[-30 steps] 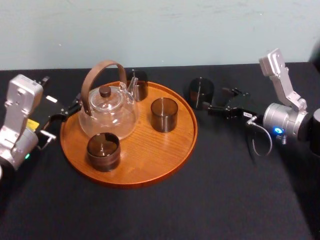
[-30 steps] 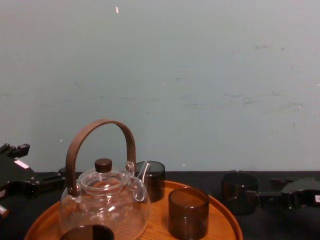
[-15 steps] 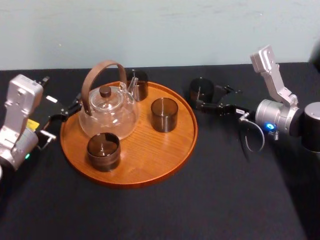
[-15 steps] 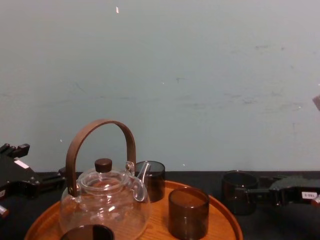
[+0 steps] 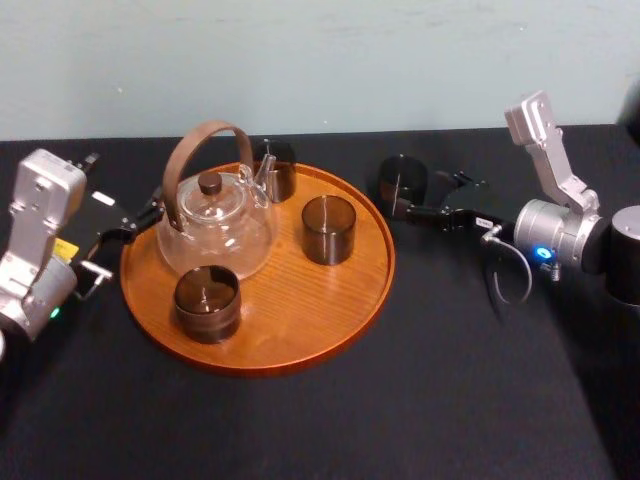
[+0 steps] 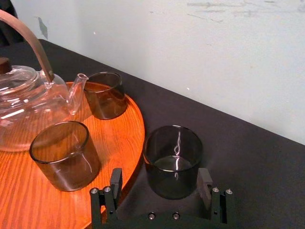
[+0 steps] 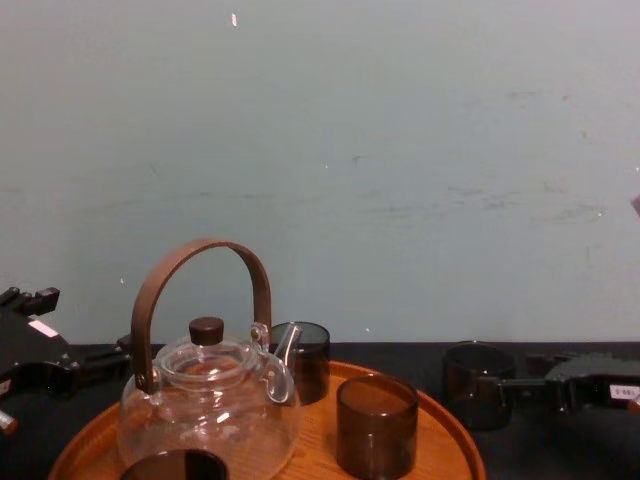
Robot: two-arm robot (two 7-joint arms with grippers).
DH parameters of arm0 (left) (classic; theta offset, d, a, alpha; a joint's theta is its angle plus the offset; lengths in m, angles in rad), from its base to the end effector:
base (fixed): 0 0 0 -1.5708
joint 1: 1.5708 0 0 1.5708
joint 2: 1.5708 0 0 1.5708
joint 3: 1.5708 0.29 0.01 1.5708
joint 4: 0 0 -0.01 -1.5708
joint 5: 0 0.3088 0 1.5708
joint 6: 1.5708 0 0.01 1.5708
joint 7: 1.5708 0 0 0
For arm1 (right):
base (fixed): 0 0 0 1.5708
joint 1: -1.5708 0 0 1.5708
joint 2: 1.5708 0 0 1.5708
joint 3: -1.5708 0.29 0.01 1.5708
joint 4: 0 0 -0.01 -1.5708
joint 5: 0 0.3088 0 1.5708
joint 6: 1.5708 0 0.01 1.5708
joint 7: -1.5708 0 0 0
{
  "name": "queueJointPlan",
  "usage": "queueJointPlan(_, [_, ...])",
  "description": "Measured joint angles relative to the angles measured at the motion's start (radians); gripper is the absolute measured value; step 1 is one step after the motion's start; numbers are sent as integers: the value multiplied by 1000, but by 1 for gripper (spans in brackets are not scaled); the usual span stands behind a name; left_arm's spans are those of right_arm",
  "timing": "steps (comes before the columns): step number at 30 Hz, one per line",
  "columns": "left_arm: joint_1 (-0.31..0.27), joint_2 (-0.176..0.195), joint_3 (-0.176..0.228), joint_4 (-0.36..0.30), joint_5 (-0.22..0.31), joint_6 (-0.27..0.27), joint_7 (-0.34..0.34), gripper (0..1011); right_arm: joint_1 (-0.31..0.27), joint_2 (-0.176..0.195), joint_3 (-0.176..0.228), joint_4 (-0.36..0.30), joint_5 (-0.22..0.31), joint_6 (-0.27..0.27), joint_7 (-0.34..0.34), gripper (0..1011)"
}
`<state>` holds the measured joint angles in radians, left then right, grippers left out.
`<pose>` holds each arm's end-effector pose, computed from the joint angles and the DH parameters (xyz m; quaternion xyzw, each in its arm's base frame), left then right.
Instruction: Pick up the glass from the table and place it on the tray.
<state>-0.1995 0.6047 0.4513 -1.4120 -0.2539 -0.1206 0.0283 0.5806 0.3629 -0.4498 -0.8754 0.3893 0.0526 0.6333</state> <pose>0.3581 0.0827 -0.3023 0.1415 -0.1325 0.5800 0.7913 0.4653 -0.0773 -0.3022 -0.1346 0.0811 -0.4014 0.9023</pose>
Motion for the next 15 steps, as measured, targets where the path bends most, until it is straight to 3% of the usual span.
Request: queueJointPlan(15, [0,0,0,0,0,0,0,1001,25,-18,9,51,-29,7,-35,1002])
